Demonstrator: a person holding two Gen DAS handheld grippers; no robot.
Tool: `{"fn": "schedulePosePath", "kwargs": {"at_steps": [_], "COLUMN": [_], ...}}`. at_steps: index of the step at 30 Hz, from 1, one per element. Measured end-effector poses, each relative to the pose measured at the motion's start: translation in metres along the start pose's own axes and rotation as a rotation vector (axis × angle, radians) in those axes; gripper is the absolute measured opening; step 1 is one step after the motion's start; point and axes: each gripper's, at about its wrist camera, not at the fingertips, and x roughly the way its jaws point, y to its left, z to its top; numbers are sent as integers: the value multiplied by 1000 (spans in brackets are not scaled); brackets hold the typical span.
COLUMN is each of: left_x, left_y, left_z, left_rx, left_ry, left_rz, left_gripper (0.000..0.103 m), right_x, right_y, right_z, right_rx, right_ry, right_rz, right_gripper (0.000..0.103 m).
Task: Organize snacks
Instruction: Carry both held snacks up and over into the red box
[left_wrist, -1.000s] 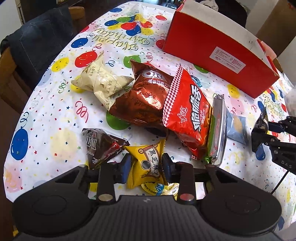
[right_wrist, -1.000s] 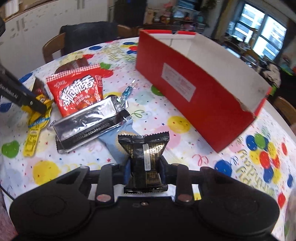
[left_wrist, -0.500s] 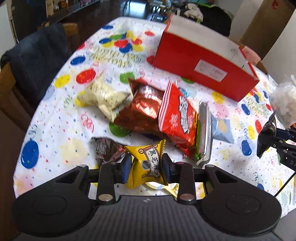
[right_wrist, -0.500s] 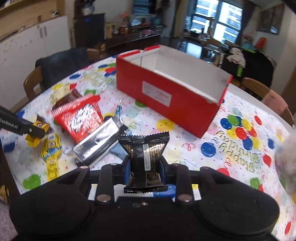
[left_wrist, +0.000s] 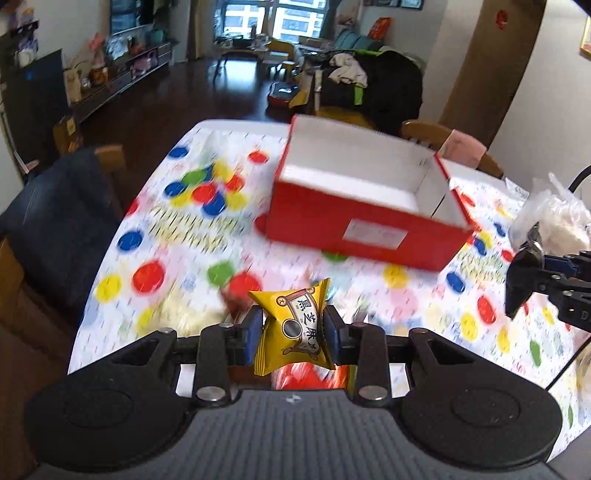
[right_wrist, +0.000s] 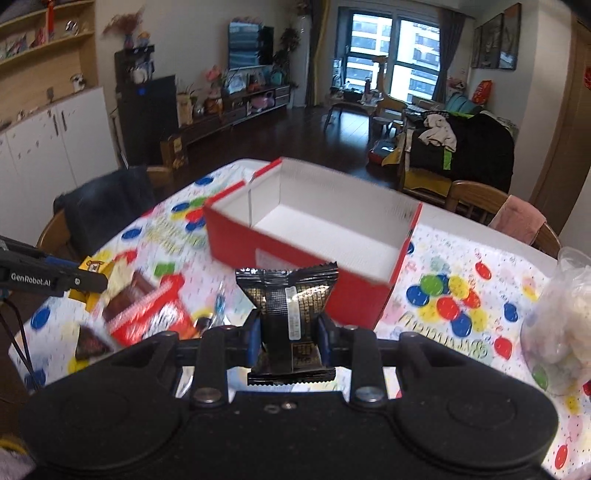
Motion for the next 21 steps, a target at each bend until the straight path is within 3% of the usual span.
{"fn": "schedulePosePath", "kwargs": {"at_steps": [11,21], "left_x": [40,101], "left_y": [-48,-72], "left_z": [85,149], "left_rx": [116,168], "left_ry": [-42,-4], "left_rz": [-13,8], "left_gripper": [35,35], "right_x": [51,117], "right_y": [-45,-79], "right_z": [59,90], "right_rx": [69,105], "right_ry": [2,93], "right_rz": [-43,-55], "right_gripper": [28,28]}}
